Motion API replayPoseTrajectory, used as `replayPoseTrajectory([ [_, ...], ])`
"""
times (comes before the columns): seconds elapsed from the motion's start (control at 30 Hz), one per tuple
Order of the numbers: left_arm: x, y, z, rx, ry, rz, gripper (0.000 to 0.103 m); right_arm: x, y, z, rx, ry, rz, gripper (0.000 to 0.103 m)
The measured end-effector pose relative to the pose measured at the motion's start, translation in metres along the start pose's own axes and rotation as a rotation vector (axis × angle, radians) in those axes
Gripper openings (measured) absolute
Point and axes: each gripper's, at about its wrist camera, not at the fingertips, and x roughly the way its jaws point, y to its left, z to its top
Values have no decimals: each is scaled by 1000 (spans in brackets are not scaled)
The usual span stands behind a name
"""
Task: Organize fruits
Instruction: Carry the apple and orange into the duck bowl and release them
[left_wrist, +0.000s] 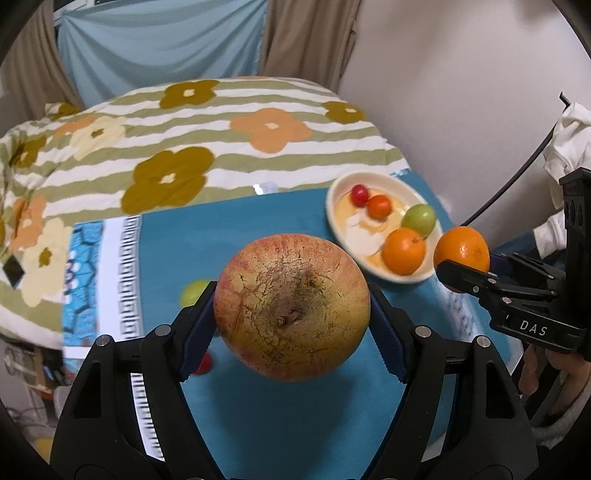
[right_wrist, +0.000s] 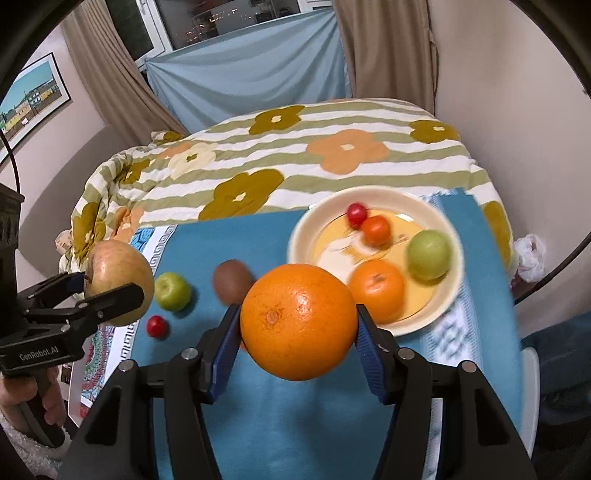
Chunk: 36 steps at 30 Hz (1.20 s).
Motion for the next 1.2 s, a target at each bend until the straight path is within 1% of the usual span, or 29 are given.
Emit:
replayPoseTrajectory([
  [0.07,11,-15,6,-16,3,-14,81,-1,-18,5,-1,1,-2,55],
  [0.2,30,-42,15,-21,7,-10,81,1,-45,14,-8,5,2,55],
  [0.33,50,-63,24,-29,15,0,81,4,-70,26,-26,6,14,55],
  [0.5,79,-79,33,-56,29,22,81,13,-96,41,-58,13,38,55],
  [0.7,111,-89,46,-81,39,57,81,31,-118,59,-108,25,72,55],
  [0.97,153,-93,56,-106,94,98,81,55,-137,77,-138,49,118,55],
  [1.07,165,-94,56,-113,120,109,81,62,-142,81,-138,57,130,55],
  [1.13,168,-96,57,-98,112,130,81,65,-144,83,-139,60,136,55],
  [1.2,170,-97,59,-90,110,135,81,67,-146,84,-138,62,143,55],
])
